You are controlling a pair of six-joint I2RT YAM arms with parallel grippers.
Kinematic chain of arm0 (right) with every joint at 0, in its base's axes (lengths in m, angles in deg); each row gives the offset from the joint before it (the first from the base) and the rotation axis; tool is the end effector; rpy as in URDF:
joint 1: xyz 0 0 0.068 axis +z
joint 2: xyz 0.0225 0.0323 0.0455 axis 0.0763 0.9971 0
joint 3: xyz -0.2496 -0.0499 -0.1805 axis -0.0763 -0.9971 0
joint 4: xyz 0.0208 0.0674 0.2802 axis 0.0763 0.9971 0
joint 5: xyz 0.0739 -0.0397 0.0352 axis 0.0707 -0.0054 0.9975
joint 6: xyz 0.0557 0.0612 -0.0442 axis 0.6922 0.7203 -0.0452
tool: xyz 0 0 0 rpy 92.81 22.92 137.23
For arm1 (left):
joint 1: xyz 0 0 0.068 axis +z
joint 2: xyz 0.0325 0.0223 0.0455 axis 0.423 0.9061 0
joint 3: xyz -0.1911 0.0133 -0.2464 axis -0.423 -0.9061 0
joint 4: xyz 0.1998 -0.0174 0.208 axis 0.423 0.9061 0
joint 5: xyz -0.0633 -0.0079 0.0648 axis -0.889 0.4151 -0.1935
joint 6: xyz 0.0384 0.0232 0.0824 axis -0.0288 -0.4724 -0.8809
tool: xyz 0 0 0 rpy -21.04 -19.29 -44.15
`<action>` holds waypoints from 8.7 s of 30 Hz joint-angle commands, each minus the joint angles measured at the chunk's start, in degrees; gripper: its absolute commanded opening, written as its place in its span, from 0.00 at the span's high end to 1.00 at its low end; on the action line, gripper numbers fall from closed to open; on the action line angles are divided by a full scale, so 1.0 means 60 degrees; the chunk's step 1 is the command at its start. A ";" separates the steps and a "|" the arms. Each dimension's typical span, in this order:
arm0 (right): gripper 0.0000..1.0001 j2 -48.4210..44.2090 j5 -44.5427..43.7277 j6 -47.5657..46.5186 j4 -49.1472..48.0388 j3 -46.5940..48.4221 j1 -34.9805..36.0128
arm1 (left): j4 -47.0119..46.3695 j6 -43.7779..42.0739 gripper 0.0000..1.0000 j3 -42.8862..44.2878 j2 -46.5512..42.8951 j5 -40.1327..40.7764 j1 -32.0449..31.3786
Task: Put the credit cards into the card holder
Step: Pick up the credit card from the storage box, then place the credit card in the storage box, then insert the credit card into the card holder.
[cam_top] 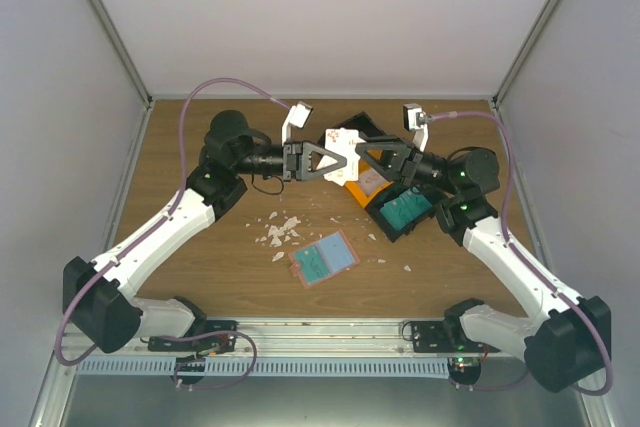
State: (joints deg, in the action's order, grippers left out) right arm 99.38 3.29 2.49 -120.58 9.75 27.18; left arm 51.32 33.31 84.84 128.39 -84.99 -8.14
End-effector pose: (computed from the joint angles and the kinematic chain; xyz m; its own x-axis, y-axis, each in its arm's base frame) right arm 0.2250 0.1686 0.4271 -0.6508 0.3145 -0.6911 -0.7391 -0.0539 0.6715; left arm 0.2407 -0.2439 0.4405 -0.7448 -0.0094 -0.6672 0.6662 -0.0677 -0.7427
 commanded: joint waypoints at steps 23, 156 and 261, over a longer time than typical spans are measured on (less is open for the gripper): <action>0.85 0.0595 -0.0146 -0.0999 0.2793 0.0646 -0.0080 | -0.2236 0.0665 1.00 -0.0328 -0.0467 -0.0997 -0.0060; 0.55 0.6041 -0.4517 -0.5975 0.9770 0.4069 -0.3243 | 0.0515 -0.0920 1.00 0.0544 0.4756 0.1487 0.0481; 0.68 0.3921 -0.7451 -0.3785 1.0571 -0.1783 0.4568 | -0.1072 0.2754 1.00 -0.8786 -0.0768 0.7134 -0.2324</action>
State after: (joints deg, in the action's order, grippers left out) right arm 121.59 -41.36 -26.27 -61.58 0.50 51.03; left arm 50.07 48.57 33.51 123.32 -41.98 -21.63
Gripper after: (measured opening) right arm 0.343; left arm 0.022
